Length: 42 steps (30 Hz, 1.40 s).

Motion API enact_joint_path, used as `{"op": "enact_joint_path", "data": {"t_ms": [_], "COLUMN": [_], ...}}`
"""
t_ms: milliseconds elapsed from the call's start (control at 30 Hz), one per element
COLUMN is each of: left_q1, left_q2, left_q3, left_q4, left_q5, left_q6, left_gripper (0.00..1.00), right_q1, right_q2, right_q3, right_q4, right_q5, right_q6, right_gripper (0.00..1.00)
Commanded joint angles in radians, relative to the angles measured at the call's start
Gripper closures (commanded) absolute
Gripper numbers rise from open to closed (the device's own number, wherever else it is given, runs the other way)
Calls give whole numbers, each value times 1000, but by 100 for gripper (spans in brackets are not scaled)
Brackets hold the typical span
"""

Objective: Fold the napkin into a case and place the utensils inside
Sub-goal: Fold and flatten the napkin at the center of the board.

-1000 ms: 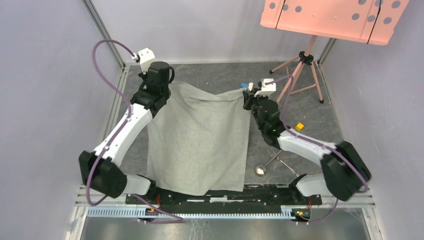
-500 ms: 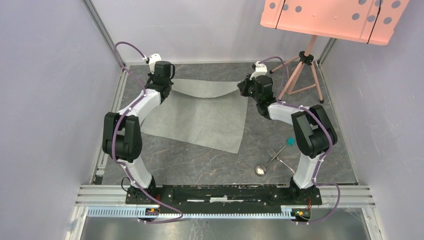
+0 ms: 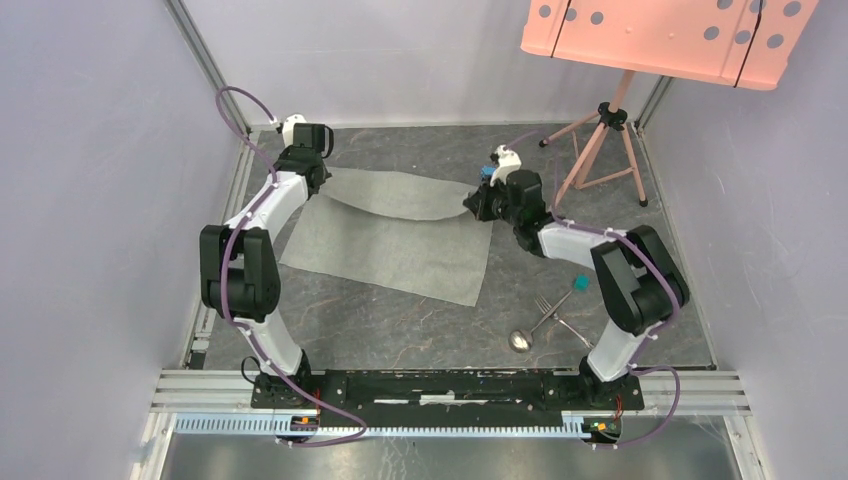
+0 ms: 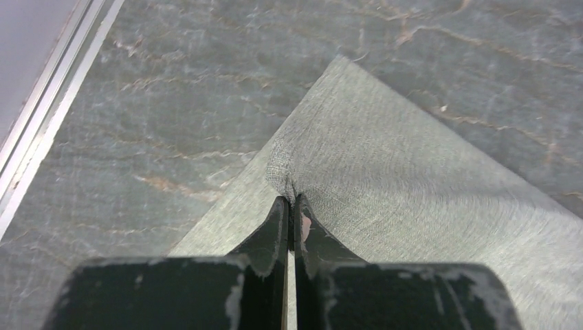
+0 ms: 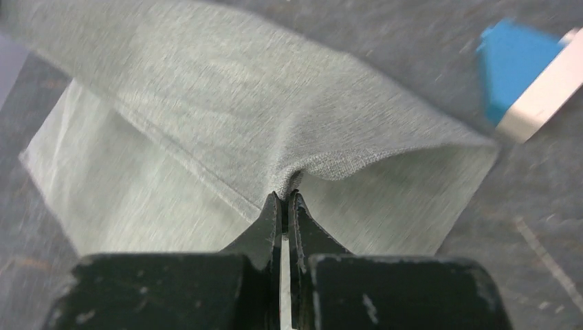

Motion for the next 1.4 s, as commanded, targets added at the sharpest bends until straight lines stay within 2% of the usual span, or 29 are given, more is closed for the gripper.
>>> {"op": "enact_joint_path", "data": {"t_ms": [0, 100, 233, 333, 433, 767, 1067, 1367], "left_q1": [24, 38, 41, 51, 53, 87, 110, 115], "left_q2": [16, 56, 101, 79, 62, -26, -99, 16], "left_q3": [34, 69, 70, -22, -65, -101, -269, -206], "left_q4": [-116, -229, -372, -361, -373, -429, -371, -399], "left_q5": [-34, -33, 19, 96, 104, 28, 15, 60], "left_q6": [-37, -16, -17, -60, -97, -50, -82, -106], "left_gripper": [98, 98, 98, 98, 98, 98, 98, 98], "right_q1": [76, 112, 172, 218, 235, 269, 296, 334], "right_q2": [-143, -209, -272, -337, -368, -423, -469, -401], "right_q3": [-88, -143, -261, -342, -420, -469, -588, -565], "right_q4": [-17, -59, -17, -9, 17, 4, 44, 30], "right_q5": [15, 56, 59, 107, 133, 121, 97, 102], "right_q6": [-36, -46, -15, -12, -4, -6, 52, 52], "right_gripper": [99, 99, 100, 99, 98, 98, 97, 97]}}
